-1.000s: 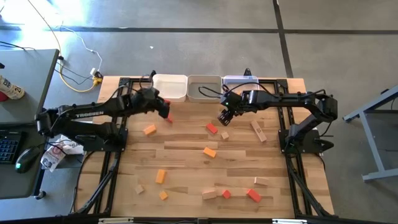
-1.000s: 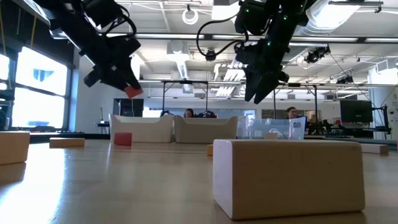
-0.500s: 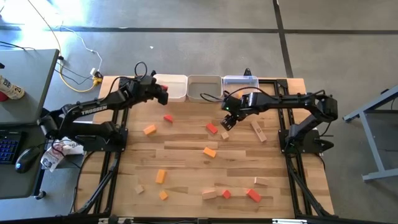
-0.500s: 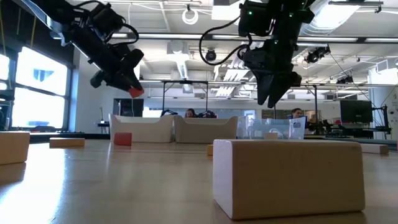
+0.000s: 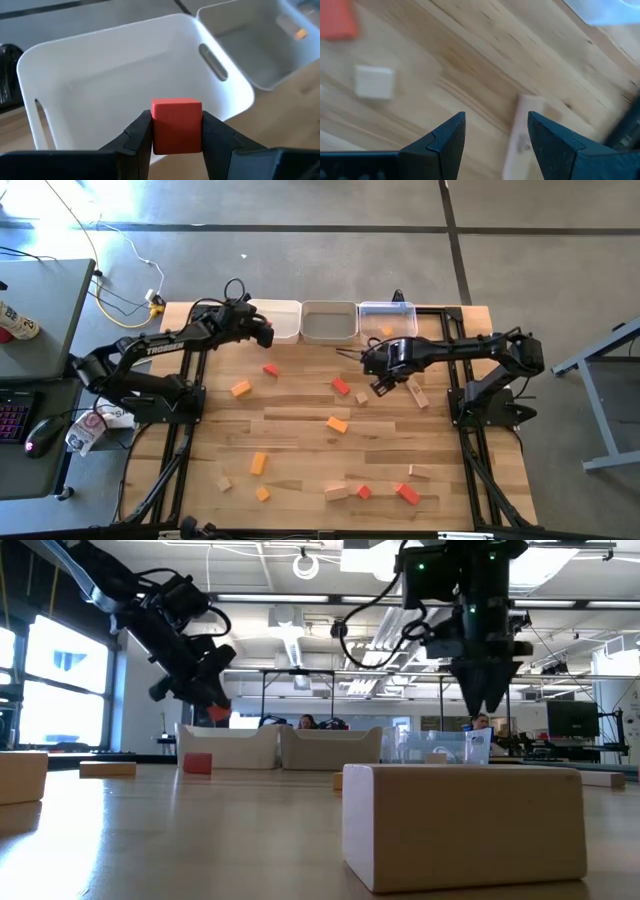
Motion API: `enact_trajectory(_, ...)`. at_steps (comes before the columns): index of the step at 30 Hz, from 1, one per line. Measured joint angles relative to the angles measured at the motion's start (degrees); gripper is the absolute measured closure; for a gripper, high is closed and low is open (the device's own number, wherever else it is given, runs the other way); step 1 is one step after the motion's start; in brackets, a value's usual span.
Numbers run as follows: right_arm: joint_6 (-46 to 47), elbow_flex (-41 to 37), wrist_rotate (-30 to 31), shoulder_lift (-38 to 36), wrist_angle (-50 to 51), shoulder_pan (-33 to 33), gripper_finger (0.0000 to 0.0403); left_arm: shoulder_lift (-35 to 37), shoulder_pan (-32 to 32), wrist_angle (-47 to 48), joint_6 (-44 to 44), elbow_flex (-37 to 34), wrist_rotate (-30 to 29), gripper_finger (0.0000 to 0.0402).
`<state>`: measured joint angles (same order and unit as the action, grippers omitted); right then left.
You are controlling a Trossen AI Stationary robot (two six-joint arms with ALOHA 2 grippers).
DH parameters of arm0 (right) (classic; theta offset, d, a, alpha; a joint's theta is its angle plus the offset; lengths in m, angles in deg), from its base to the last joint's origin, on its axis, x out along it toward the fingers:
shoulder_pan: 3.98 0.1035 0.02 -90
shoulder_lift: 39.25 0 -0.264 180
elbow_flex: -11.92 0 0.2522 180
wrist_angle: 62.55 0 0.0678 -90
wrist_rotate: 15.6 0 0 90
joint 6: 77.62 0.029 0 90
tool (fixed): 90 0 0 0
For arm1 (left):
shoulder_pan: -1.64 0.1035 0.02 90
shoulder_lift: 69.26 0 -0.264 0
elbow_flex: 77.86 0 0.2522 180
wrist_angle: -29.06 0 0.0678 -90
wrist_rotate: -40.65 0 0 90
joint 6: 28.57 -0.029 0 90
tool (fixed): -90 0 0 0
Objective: Sort & place blocks by color
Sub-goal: Put the orange block into the white bin, then put the brown block into the transparent bin
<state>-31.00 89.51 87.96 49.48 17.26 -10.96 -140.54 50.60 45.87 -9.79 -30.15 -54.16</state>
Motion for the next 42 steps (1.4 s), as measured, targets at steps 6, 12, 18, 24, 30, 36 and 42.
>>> enact_trajectory(6,0.95,0.00,0.76,0.00,4.74,1.33,0.0201,-0.86,1.85,0.08,-0.66,0.00,1.42,0.0289)
enact_trajectory(12,2.61,-0.04,4.53,0.02,9.33,3.03,0.0201,-0.86,3.48,0.37,-2.92,0.81,4.31,0.0289)
enact_trajectory(18,6.26,-0.04,7.34,0.02,11.80,4.84,0.0201,-0.86,3.60,0.26,-2.98,3.30,5.25,0.0288)
enact_trajectory(24,7.98,-0.04,7.29,0.02,11.96,6.38,0.0201,-0.86,3.92,0.36,-3.99,4.28,5.52,0.0284)
enact_trajectory(30,8.64,-0.04,6.15,0.02,11.86,6.40,0.0201,-1.10,3.90,1.47,-3.99,4.28,5.04,0.0253)
enact_trajectory(36,6.90,-0.04,5.43,0.02,10.43,6.32,0.0201,-1.10,3.90,1.84,-4.00,4.28,3.98,0.0226)
enact_trajectory(42,4.61,-0.04,5.63,0.02,9.95,6.22,0.0201,-1.10,3.90,1.65,-3.99,4.28,5.56,0.0214)
